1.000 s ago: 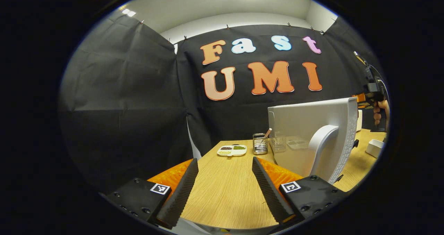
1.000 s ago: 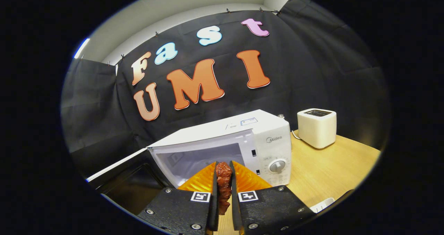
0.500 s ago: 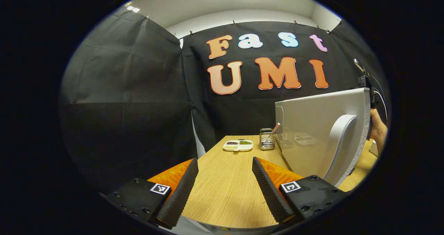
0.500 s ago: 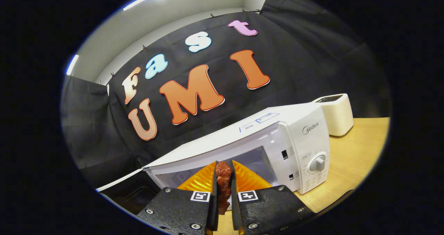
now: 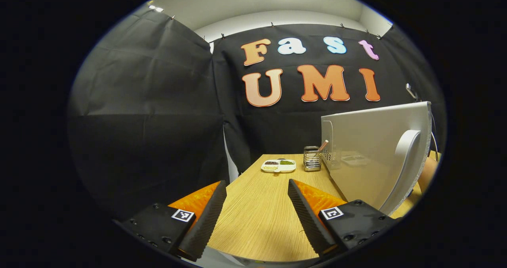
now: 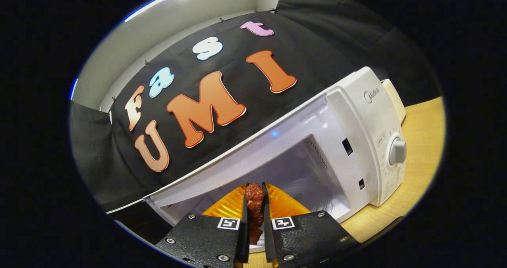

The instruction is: Open the microwave oven with the left hand, put the food in, and close the microwave oven.

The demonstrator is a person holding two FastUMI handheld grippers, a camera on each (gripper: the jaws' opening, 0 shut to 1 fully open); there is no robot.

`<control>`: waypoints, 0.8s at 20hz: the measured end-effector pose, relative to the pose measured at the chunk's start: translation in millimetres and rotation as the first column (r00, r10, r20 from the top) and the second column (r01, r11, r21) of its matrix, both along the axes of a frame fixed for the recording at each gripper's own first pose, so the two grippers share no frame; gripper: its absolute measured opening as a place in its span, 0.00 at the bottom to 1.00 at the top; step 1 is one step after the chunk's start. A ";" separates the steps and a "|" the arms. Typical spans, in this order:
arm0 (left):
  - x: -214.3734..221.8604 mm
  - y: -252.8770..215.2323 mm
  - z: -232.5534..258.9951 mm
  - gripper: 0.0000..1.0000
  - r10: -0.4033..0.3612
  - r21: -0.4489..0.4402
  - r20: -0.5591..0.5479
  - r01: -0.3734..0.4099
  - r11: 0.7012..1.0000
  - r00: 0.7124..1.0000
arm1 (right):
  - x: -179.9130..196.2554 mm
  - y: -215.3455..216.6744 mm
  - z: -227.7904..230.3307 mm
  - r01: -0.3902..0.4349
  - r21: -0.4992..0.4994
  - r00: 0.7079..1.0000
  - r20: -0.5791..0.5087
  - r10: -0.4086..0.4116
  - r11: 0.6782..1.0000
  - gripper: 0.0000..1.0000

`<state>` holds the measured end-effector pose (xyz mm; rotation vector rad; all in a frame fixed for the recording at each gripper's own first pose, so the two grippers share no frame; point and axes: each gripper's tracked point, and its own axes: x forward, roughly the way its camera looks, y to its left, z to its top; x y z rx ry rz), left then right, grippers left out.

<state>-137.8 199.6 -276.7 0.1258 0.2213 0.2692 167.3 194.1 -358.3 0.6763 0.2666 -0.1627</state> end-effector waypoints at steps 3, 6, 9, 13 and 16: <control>1.6 4.3 -5.7 1.00 0.008 -0.007 -0.010 -0.008 1.000 1.000 | 13.0 1.8 -22.5 0.041 0.024 0.999 -0.034 -0.041 0.999 0.15; 1.0 8.6 -9.8 1.00 0.020 -0.014 -0.019 -0.020 1.000 1.000 | 24.9 6.3 -37.1 0.068 0.062 0.997 -0.044 -0.065 0.996 0.15; -0.2 7.2 -8.7 1.00 0.023 -0.016 -0.021 -0.023 1.000 1.000 | 37.4 10.9 -54.5 0.096 0.078 0.994 -0.052 -0.092 0.992 0.15; 0.8 1.5 -2.4 1.00 0.013 -0.002 -0.012 -0.013 1.000 1.000 | 45.6 9.7 -74.0 0.104 0.044 0.991 -0.091 -0.100 0.994 0.18; 0.6 -7.5 0.7 1.00 -0.002 0.002 -0.010 0.002 1.000 1.000 | 45.9 2.4 -85.2 0.086 -0.014 0.986 -0.139 -0.087 0.996 0.23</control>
